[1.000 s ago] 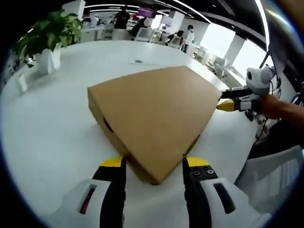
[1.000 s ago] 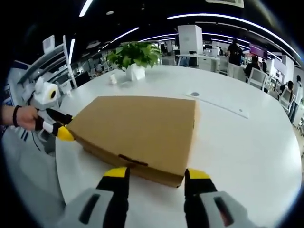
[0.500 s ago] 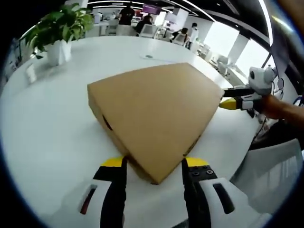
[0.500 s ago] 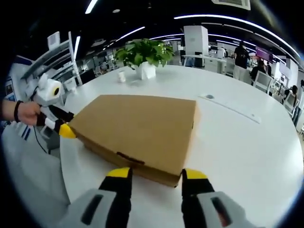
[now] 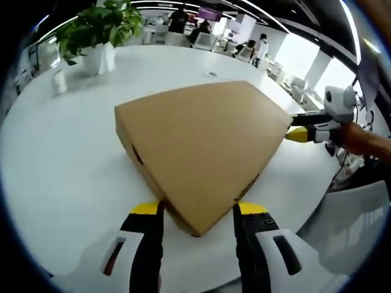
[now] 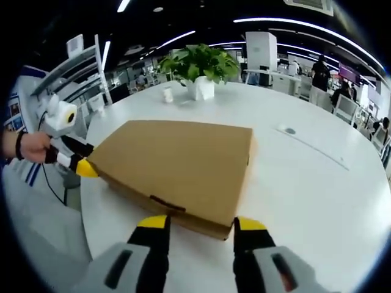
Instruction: Operate the shoe box by opening the lid, removing the specified soft item, and placing it in the target area until the item is outside and the box remains undamaged.
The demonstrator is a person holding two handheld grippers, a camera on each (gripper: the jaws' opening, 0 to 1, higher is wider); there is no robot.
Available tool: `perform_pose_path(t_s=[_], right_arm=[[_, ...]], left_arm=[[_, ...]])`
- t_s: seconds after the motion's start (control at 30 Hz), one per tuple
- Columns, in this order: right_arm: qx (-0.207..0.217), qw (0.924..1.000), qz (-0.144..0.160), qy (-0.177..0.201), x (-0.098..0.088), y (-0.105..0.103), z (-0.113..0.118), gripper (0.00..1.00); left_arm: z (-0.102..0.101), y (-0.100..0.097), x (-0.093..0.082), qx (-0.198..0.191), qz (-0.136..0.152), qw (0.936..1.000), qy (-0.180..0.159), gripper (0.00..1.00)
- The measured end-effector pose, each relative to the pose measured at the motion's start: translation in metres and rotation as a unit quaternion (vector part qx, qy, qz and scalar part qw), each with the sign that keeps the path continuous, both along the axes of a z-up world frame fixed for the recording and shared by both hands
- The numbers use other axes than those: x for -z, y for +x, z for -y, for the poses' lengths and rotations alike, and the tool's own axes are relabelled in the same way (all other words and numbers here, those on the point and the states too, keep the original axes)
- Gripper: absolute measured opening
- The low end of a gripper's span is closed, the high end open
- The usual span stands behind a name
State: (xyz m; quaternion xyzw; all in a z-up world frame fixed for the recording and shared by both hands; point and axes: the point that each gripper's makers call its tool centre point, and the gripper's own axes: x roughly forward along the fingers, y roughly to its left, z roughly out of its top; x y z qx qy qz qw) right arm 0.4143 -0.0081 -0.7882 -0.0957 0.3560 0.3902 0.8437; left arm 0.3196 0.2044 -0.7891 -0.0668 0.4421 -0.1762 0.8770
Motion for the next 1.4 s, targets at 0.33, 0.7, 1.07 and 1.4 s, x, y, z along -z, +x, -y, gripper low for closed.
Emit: perform_pose_path(t_s=[0.33, 0.7, 1.07, 1.4], right_arm=[[-0.002, 1.0, -0.002, -0.002, -0.001, -0.002, -0.003, 0.38], [0.005, 1.0, -0.001, -0.007, -0.003, -0.003, -0.002, 0.37], [0.008, 0.9999, -0.001, -0.006, -0.006, -0.009, -0.004, 0.37], [0.02, 0.9998, 0.006, 0.004, -0.017, -0.011, -0.003, 0.35]], left_arm=[[-0.005, 0.0, 0.001, -0.005, 0.006, 1.0, -0.004, 0.45], [-0.006, 0.001, 0.002, -0.017, 0.013, 0.9997, -0.008, 0.45], [-0.011, -0.001, 0.004, -0.022, 0.011, 0.9996, -0.012, 0.45], [-0.013, -0.004, -0.004, -0.031, 0.014, 0.9991, -0.025, 0.44]])
